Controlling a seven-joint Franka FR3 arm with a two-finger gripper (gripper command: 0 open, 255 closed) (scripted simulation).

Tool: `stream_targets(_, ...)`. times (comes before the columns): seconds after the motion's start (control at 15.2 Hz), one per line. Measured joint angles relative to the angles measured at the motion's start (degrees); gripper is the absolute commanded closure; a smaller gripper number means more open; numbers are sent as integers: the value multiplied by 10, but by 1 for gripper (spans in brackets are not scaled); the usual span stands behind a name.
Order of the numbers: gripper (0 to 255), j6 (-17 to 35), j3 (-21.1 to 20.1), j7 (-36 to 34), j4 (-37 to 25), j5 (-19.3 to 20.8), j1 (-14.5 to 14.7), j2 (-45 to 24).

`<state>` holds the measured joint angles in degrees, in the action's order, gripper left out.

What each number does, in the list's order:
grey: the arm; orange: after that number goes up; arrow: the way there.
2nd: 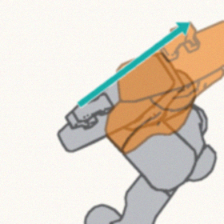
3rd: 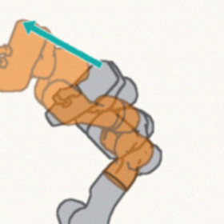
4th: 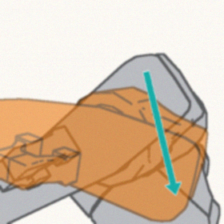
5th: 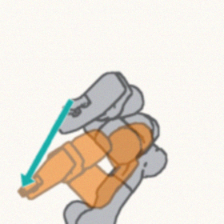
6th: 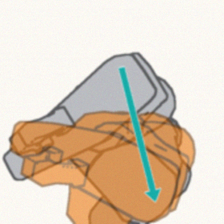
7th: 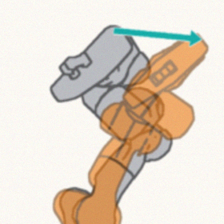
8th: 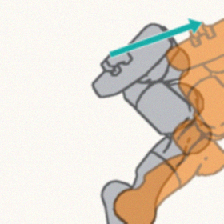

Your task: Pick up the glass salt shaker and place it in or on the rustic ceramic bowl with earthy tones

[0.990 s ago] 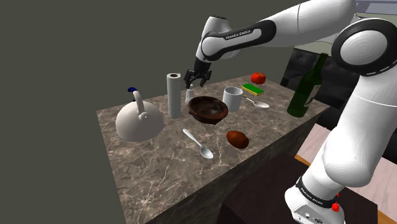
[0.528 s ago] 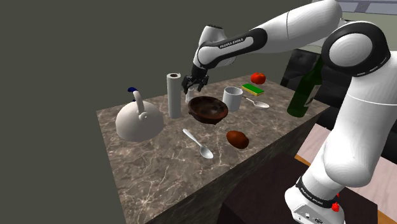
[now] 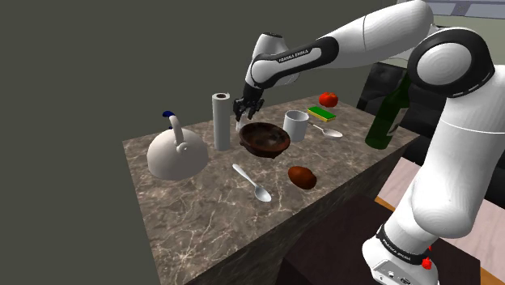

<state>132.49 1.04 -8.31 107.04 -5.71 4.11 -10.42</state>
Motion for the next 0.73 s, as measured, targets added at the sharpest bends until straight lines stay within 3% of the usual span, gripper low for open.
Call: stream_targets(0.73, 255, -9, 0, -2, -6, 1, 0, 3)
